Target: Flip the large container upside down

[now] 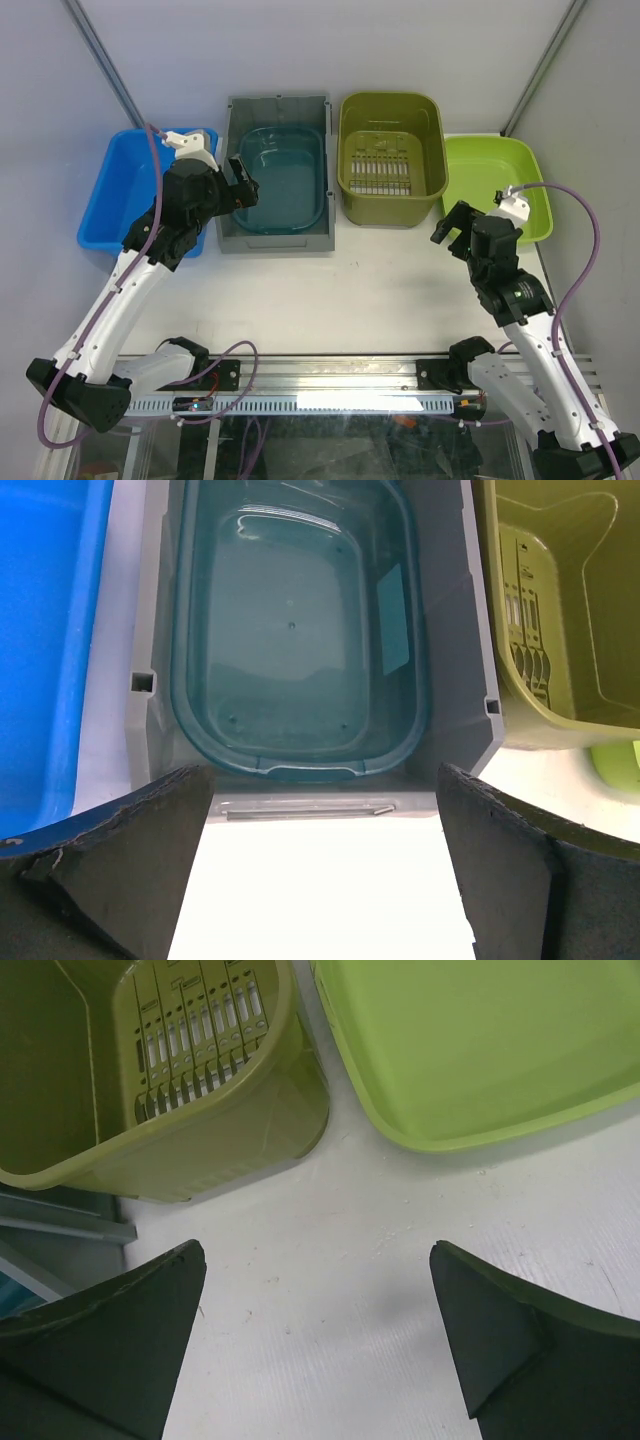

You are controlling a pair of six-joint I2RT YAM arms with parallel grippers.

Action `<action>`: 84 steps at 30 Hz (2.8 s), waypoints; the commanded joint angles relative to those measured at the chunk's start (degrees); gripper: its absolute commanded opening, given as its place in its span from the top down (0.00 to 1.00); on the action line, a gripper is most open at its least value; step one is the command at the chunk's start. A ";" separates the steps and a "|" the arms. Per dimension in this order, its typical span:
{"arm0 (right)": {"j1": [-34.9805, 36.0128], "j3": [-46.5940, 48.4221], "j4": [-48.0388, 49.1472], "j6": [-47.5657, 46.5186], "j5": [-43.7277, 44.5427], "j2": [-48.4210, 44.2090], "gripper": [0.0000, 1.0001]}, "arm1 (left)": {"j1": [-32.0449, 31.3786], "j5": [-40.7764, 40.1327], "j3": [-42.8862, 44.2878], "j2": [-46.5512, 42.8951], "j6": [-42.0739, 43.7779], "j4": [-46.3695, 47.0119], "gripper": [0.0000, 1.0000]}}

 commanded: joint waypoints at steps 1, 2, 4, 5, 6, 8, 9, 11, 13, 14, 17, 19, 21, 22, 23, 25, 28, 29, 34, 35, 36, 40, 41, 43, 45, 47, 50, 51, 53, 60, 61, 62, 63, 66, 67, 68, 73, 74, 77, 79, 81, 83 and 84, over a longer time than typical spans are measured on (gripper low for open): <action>-0.28 1.73 2.52 -0.71 0.62 -0.58 0.01 | -0.68 0.11 -0.26 -2.91 1.26 3.93 0.01; -0.30 1.54 2.36 -0.59 0.67 -0.76 0.01 | -0.71 0.03 -0.46 -3.24 1.43 4.11 0.01; -0.28 1.07 1.96 -0.16 0.67 -1.12 0.01 | -0.67 -0.06 -0.96 -3.82 1.73 4.34 0.01; -0.29 0.88 1.73 0.05 0.59 -1.25 0.01 | -0.67 -0.07 -1.14 -4.08 1.90 4.43 0.01; -0.28 0.66 1.63 0.22 0.52 -1.29 0.01 | -0.69 -0.14 -1.32 -4.22 2.03 4.46 0.01; -0.26 0.59 1.40 0.56 0.43 -1.38 0.01 | -0.67 -0.32 -1.61 -4.47 2.16 4.43 0.01; -0.30 0.63 1.31 0.58 0.35 -1.33 0.01 | -0.68 -0.33 -1.70 -4.51 2.15 4.45 0.01; -0.30 0.67 1.32 0.53 0.32 -1.18 0.01 | -0.71 -0.06 -1.86 -4.52 2.21 4.45 0.01; -0.30 0.95 1.13 0.53 0.13 -0.85 0.01 | -0.67 1.78 -1.80 -4.36 2.83 4.52 0.01; -0.31 1.13 0.93 0.53 -0.14 -0.52 0.01 | -0.68 4.38 -1.36 -3.92 3.54 4.47 0.01; -0.31 1.71 0.43 0.34 -1.72 0.88 0.01 | -1.02 17.52 0.31 -1.46 3.51 4.63 0.01; -0.31 2.00 1.01 -0.43 -4.55 2.12 0.01 | -3.56 20.73 0.91 0.39 2.02 5.73 0.01; -0.31 2.37 2.01 -1.78 -9.90 3.50 0.01 | -9.59 18.18 1.62 2.71 1.18 6.28 0.01; -0.31 2.66 2.46 -2.38 -12.14 4.40 0.01 | -13.02 16.57 2.14 4.07 0.91 6.36 0.01; -0.31 2.94 2.74 -2.81 -14.11 5.27 0.01 | -15.82 15.89 2.64 5.60 0.65 6.45 0.01; -0.31 3.97 2.79 -3.01 -16.21 7.48 0.01 | -20.53 15.63 2.96 7.94 -0.47 7.17 0.01; -0.31 6.59 0.94 -2.97 -19.72 12.48 0.01 | -23.55 15.35 1.70 8.99 -1.27 9.84 0.01; -0.28 7.86 -0.23 -2.98 -20.21 13.55 0.01 | -23.86 15.33 1.24 8.99 -1.28 10.20 0.01; -0.42 12.91 -1.89 -6.37 -21.82 17.91 0.01 | -24.00 14.82 0.62 8.43 0.59 10.34 0.01; -0.66 12.97 -0.17 -7.42 -22.06 17.86 0.01 | -23.98 14.77 0.44 8.23 0.76 10.33 0.01; -1.79 13.46 1.57 -7.99 -22.09 18.24 0.01 | -24.00 14.78 0.18 7.97 0.94 10.34 0.01; -13.69 20.35 3.01 -8.21 -30.20 25.21 0.01 | -23.96 14.98 -0.89 7.20 1.09 10.35 0.01; -15.77 22.17 3.47 -7.94 -31.88 27.29 0.01 | -23.96 14.90 -1.20 7.17 0.83 10.34 0.01; -18.78 25.61 4.66 -7.11 -32.95 31.17 0.01 | -24.00 15.42 -1.66 7.08 0.59 10.26 0.01; -21.10 28.51 6.77 -6.19 -33.51 35.07 0.01 | -24.02 15.91 -1.96 6.91 0.56 10.26 0.01; -23.44 31.92 9.21 -4.48 -35.29 40.09 0.01 | -23.97 15.66 -2.08 6.67 0.77 10.26 0.01; -25.83 38.55 11.46 -2.61 -40.13 50.94 0.01 | -24.01 16.17 -2.00 5.95 1.72 10.44 0.01; -25.92 41.06 11.66 -2.44 -40.91 54.11 0.01 | -23.98 16.59 -1.98 5.49 2.12 10.62 0.01; -26.05 45.74 11.33 -1.82 -41.41 59.93 0.01 | -24.01 16.51 -2.07 4.36 2.88 10.96 0.01; -25.38 53.87 11.88 0.17 -46.37 71.90 0.01 | -23.96 13.82 -2.65 1.98 5.46 10.94 0.01; -25.00 53.86 12.75 0.49 -48.44 72.57 0.01 | -24.00 13.86 -2.50 2.06 5.68 10.79 0.01; -24.54 53.37 14.23 0.93 -50.63 72.97 0.01 | -23.96 13.95 -2.26 2.19 5.78 10.52 0.01; -23.84 52.92 15.16 1.04 -51.72 73.19 0.01 | -23.97 14.08 -2.06 2.22 5.87 10.35 0.01; -20.74 52.77 16.70 0.61 -52.59 73.74 0.01 | -24.02 13.95 -1.77 2.31 5.92 10.43 0.01; -19.71 53.44 16.60 0.57 -53.22 74.46 0.01 | -23.96 13.87 -1.74 2.38 6.11 10.42 0.01; -18.77 55.02 16.21 0.68 -53.77 75.45 0.01 | -23.95 13.82 -1.72 2.54 6.46 10.34 0.01; -14.99 61.51 13.13 1.21 -54.49 80.92 0.01 | -23.98 14.59 -2.03 2.48 6.18 10.28 0.01; -14.71 62.41 12.57 1.44 -54.49 81.60 0.01 | -24.01 14.83 -2.12 2.24 5.90 10.26 0.01; -14.78 63.23 10.99 1.85 -51.64 81.35 0.01 | -23.96 15.10 -2.70 1.26 5.05 10.18 0.01; -15.58 62.16 10.23 2.09 -47.23 79.39 0.01 | -23.96 15.09 -3.45 0.51 4.34 10.26 0.01; -16.92 59.42 11.08 2.60 -42.63 76.09 0.01 | -23.98 15.05 -4.16 -0.04 3.83 10.28 0.01; -18.82 55.49 12.99 3.19 -41.24 72.31 0.01 | -23.97 15.20 -4.74 -0.37 3.44 10.26 0.01; -19.87 54.43 13.24 3.14 -40.99 70.52 0.01 | -24.00 15.28 -4.98 -0.46 3.40 10.26 0.01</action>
